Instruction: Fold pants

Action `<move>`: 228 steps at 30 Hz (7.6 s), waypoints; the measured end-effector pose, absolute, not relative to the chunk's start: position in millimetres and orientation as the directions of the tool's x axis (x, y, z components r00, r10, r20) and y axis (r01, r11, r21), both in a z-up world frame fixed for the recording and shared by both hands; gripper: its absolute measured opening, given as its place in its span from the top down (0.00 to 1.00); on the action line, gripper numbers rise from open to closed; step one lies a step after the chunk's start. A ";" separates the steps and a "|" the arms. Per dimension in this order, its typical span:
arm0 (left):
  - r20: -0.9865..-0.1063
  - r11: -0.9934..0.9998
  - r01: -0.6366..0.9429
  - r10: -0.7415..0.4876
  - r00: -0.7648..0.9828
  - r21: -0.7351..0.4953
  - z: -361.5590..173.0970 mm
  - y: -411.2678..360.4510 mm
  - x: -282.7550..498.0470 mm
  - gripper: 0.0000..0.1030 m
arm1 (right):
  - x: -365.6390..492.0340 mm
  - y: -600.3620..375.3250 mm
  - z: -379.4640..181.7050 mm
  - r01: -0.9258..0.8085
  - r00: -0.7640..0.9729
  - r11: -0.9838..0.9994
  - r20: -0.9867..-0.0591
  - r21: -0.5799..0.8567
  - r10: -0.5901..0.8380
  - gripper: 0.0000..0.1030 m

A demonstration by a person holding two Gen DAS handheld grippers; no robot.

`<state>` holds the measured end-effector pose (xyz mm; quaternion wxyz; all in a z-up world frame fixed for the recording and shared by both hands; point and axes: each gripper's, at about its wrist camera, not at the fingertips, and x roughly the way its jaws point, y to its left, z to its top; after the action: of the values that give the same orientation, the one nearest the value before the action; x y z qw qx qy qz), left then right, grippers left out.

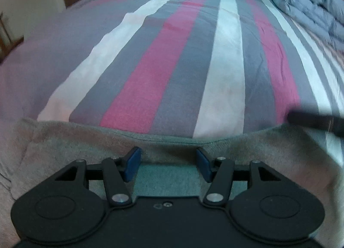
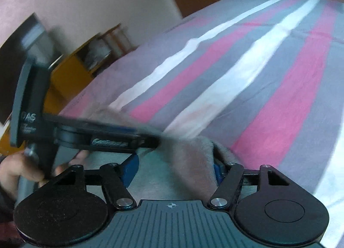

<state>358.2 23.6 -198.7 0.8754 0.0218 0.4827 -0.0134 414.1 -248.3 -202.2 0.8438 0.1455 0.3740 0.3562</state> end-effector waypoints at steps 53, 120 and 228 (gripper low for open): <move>-0.838 0.984 0.168 -0.039 0.544 0.063 -174.7 -66.5 173.2 0.46 | -25.5 -644.0 -231.7 0.642 0.758 0.233 -0.649 0.730 -0.056 0.80; -0.825 0.992 0.081 -0.128 0.551 -0.100 -164.7 -3.0 173.8 0.36 | 135.0 -237.3 -185.2 -0.024 0.677 0.898 -0.653 0.440 0.338 0.80; -0.587 0.474 -0.395 -0.379 0.715 -0.787 -234.1 200.7 240.1 0.89 | 141.6 -217.7 -202.3 0.010 0.733 0.996 -0.677 0.093 0.055 0.00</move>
<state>240.1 200.7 -234.1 0.7710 -0.5130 0.3772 0.0051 141.6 -217.7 -202.3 0.9299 0.0451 0.3649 0.0121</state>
